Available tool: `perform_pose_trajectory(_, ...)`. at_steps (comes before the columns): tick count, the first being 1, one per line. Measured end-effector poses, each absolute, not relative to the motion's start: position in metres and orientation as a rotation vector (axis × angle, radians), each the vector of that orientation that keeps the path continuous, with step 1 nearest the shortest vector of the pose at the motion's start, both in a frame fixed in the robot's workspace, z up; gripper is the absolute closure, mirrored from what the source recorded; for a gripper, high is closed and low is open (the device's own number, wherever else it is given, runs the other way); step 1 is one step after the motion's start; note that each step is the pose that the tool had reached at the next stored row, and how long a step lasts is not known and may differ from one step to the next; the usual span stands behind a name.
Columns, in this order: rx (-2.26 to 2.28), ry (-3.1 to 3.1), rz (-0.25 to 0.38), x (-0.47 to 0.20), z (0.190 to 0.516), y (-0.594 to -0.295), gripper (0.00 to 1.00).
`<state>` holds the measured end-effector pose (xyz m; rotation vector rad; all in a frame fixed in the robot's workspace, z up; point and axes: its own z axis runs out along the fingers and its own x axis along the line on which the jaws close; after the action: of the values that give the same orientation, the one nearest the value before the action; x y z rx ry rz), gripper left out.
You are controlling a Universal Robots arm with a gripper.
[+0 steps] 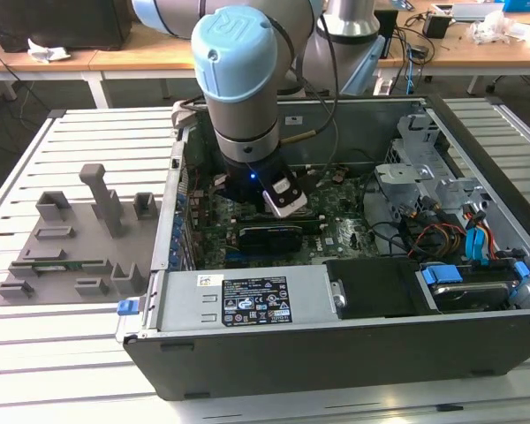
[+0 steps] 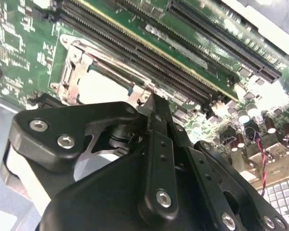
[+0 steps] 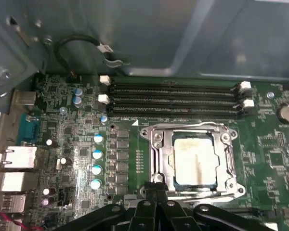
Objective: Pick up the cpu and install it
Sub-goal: 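Install the second cpu locking lever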
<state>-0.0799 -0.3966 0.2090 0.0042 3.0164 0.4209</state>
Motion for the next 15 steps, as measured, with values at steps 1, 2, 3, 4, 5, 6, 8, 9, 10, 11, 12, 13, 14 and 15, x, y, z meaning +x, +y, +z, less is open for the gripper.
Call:
perform_pose_trajectory(1,0.015,3.017,0.409,-0.078,0.209,-0.397,0.89)
perform_pose_trajectory(2,0.023,3.017,0.401,-0.076,0.209,-0.396,0.89)
perform_pose_trajectory(3,0.029,3.017,0.397,-0.074,0.209,-0.396,0.89)
perform_pose_trajectory(4,0.036,3.018,0.39,-0.071,0.209,-0.396,0.89)
perform_pose_trajectory(5,0.041,3.018,0.385,-0.069,0.209,-0.396,0.89)
perform_pose_trajectory(6,0.048,3.018,0.376,-0.066,0.209,-0.396,0.89)
perform_pose_trajectory(8,0.054,3.018,0.368,-0.061,0.209,-0.394,0.89)
perform_pose_trajectory(9,0.056,3.018,0.366,-0.06,0.209,-0.393,0.89)
perform_pose_trajectory(10,0.057,3.019,0.364,-0.058,0.209,-0.391,0.89)
perform_pose_trajectory(11,0.064,3.019,0.352,-0.05,0.209,-0.374,0.89)
perform_pose_trajectory(12,0.065,3.02,0.342,-0.047,0.209,-0.359,0.89)
perform_pose_trajectory(13,0.065,3.021,0.334,-0.046,0.21,-0.358,0.89)
perform_pose_trajectory(14,0.064,3.021,0.328,-0.045,0.21,-0.357,0.89)
perform_pose_trajectory(15,0.064,3.023,0.317,-0.043,0.213,-0.357,0.89)
